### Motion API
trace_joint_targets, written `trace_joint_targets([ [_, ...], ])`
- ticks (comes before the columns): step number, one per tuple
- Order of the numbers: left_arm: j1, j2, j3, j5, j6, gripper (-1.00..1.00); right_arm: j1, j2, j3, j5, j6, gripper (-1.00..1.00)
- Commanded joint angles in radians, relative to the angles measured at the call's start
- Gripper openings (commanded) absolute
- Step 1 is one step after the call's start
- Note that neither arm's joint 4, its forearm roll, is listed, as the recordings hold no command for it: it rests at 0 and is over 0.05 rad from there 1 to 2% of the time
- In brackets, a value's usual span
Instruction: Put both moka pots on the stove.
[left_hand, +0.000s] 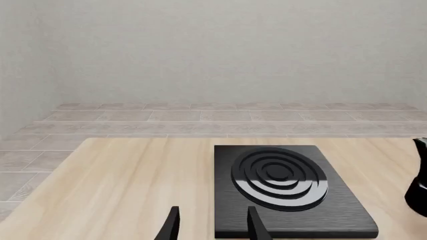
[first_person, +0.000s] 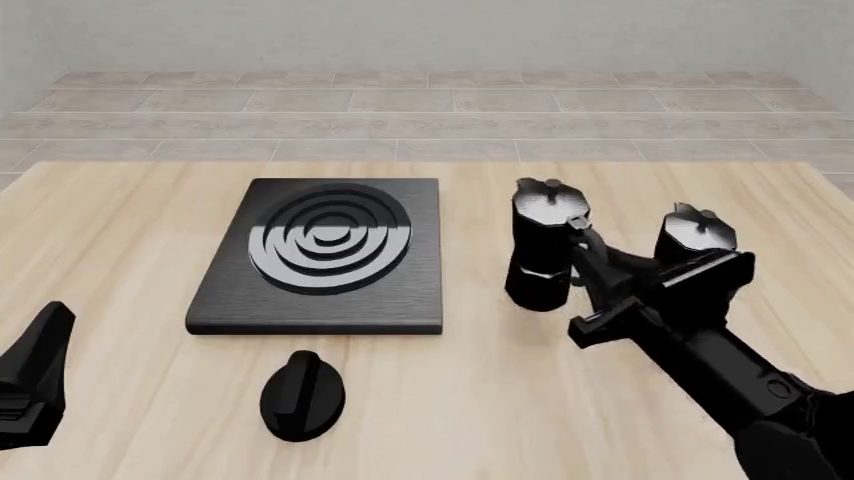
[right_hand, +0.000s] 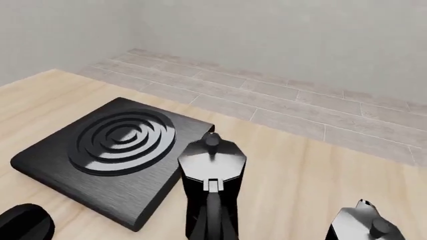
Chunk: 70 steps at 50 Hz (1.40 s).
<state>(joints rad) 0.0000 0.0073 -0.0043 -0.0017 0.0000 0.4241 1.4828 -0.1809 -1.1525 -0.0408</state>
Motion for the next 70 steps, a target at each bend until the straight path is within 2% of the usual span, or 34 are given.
trace_joint_targets([
  [1,0.0,0.0,0.0,0.0,0.0,1.0,-0.006,-0.047,-0.047,-0.064,-0.044,-1.0],
  [9,0.0,0.0,0.0,0.0,0.0,1.0,0.026,-0.037,-0.121,-0.067,-0.052,-1.0],
  [17,0.0,0.0,0.0,0.0,0.0,1.0,0.086,0.012,-0.205,-0.067,-0.015,-1.0],
  [48,0.0,0.0,0.0,0.0,0.0,1.0,0.227,0.097,-0.391,-0.067,-0.043,-1.0],
  [70,0.0,0.0,0.0,0.0,0.0,1.0,0.315,0.265,-0.574,-0.067,-0.027,-1.0],
])
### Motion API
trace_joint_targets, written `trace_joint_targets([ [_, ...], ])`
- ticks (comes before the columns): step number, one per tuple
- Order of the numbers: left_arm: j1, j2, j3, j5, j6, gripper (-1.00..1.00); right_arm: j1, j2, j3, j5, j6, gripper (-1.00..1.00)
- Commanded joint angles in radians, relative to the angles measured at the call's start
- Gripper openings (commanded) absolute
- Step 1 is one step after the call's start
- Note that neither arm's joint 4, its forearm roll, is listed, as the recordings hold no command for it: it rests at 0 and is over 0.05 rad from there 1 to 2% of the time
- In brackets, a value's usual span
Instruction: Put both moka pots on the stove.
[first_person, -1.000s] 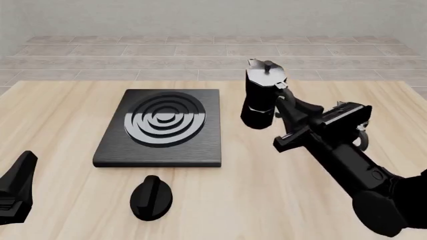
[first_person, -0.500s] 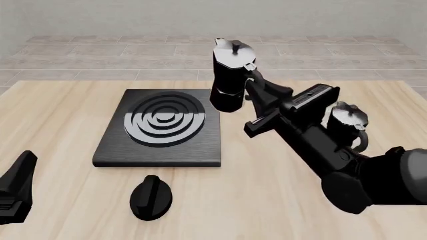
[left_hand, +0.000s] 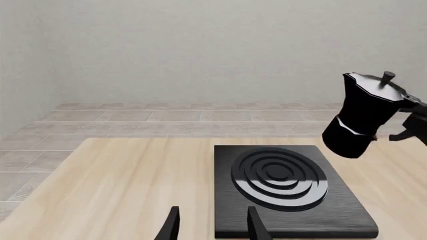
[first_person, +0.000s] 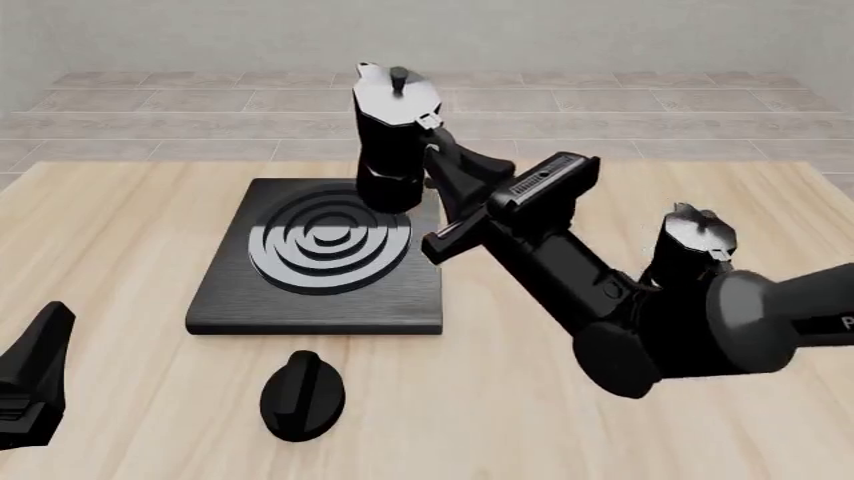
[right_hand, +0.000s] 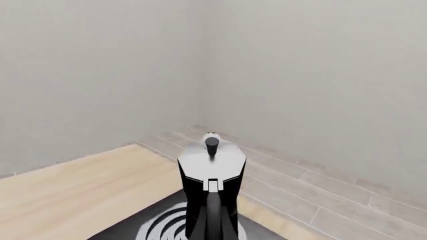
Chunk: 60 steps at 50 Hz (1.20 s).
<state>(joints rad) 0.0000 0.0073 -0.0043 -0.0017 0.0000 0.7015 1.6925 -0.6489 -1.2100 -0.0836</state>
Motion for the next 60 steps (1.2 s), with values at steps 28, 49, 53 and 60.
trace_joint_targets([
  [28,0.0,0.0,0.0,0.0,0.0,1.0,0.1,0.218,-0.27,-0.009,0.061,-1.0],
  [49,0.0,0.0,0.0,0.0,0.0,1.0,0.1,0.346,-0.377,0.004,0.106,-1.0],
  [53,0.0,0.0,0.0,0.0,0.0,1.0,0.109,0.352,-0.382,0.0,0.104,-1.0],
  [60,0.0,0.0,0.0,0.0,0.0,1.0,0.117,0.373,-0.401,0.004,0.113,-1.0],
])
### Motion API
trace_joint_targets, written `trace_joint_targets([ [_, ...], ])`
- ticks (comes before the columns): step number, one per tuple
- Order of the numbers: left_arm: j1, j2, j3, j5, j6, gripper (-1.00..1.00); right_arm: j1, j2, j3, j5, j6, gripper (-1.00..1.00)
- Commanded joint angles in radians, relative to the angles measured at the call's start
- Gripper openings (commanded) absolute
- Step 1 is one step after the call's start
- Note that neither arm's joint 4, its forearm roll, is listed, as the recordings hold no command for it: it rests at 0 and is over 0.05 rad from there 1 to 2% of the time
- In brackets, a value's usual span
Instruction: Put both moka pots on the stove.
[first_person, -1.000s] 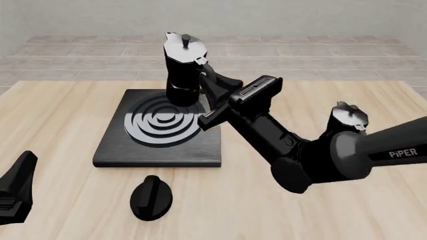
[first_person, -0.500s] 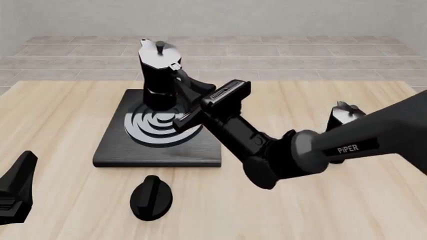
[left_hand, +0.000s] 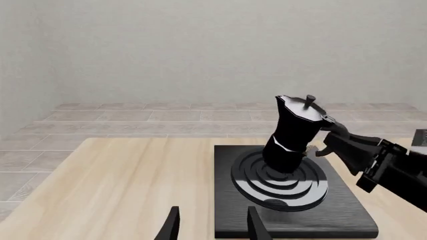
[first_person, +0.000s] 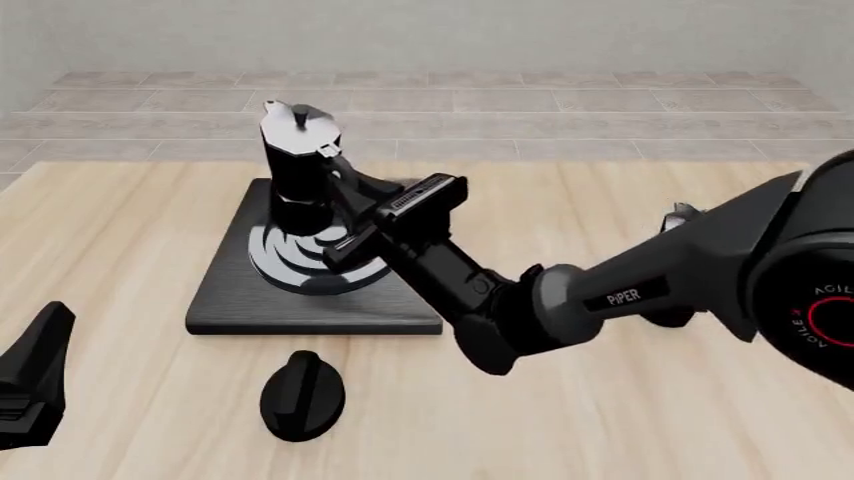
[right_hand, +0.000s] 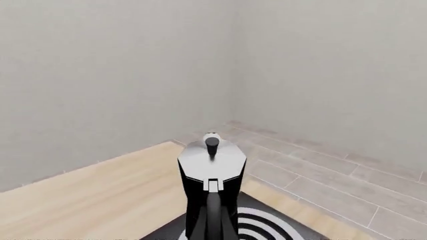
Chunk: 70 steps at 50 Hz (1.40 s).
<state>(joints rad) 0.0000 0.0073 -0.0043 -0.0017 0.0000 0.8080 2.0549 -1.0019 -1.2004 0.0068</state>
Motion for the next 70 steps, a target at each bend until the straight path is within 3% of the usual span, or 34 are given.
trace_joint_targets([
  [1,0.0,0.0,0.0,0.0,0.0,1.0,0.015,0.011,-0.045,-0.009,0.022,-1.0],
  [70,0.0,0.0,0.0,0.0,0.0,1.0,0.039,0.135,-0.181,0.083,0.055,-1.0],
])
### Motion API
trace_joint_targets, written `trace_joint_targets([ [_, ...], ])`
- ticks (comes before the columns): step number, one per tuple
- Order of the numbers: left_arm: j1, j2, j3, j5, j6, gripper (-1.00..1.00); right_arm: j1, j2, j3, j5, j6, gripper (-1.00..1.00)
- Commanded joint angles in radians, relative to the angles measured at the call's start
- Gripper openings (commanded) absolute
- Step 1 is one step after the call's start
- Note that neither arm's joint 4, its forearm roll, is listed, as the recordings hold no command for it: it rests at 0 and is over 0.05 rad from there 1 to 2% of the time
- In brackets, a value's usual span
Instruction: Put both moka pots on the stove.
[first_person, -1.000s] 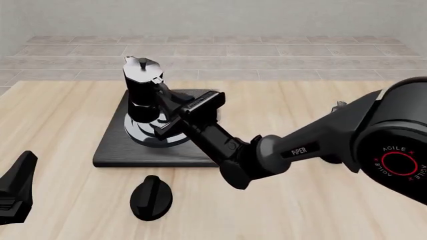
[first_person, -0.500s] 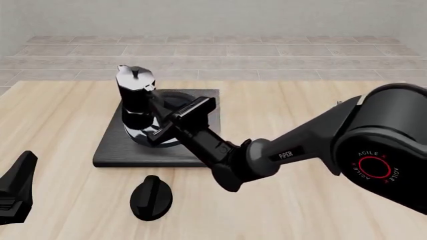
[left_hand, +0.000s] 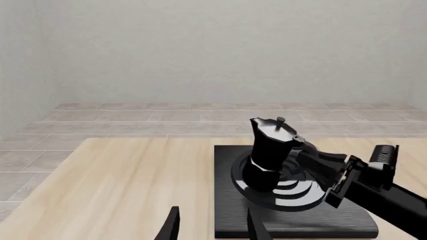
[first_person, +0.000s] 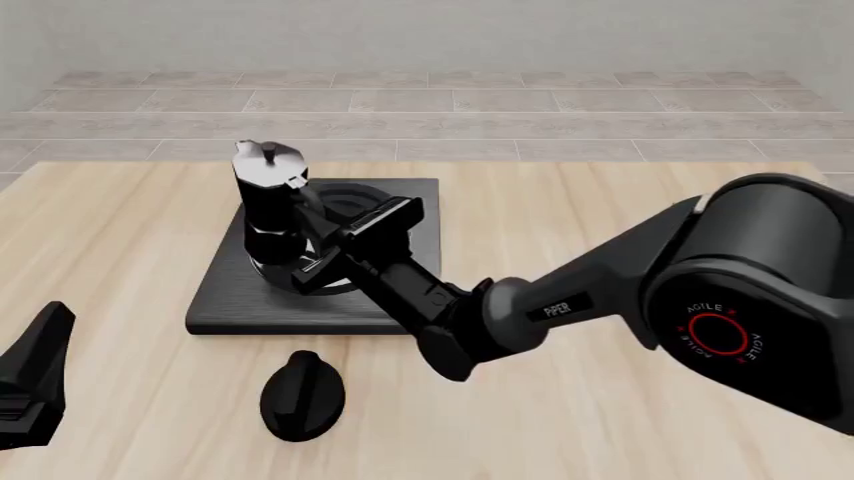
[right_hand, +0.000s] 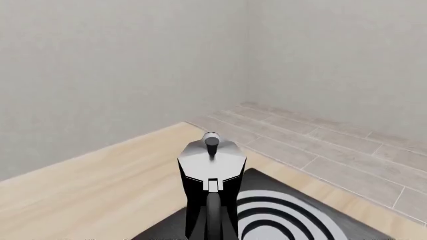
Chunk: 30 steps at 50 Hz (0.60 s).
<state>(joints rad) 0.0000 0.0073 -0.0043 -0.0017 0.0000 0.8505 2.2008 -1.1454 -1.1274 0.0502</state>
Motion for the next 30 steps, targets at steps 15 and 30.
trace_joint_targets([
  [15,0.0,0.0,0.0,0.0,0.0,1.0,-0.001,-0.005,-0.046,0.023,0.021,-1.0],
  [30,0.0,0.0,0.0,0.0,0.0,1.0,0.014,0.02,-0.074,0.087,0.001,1.0],
])
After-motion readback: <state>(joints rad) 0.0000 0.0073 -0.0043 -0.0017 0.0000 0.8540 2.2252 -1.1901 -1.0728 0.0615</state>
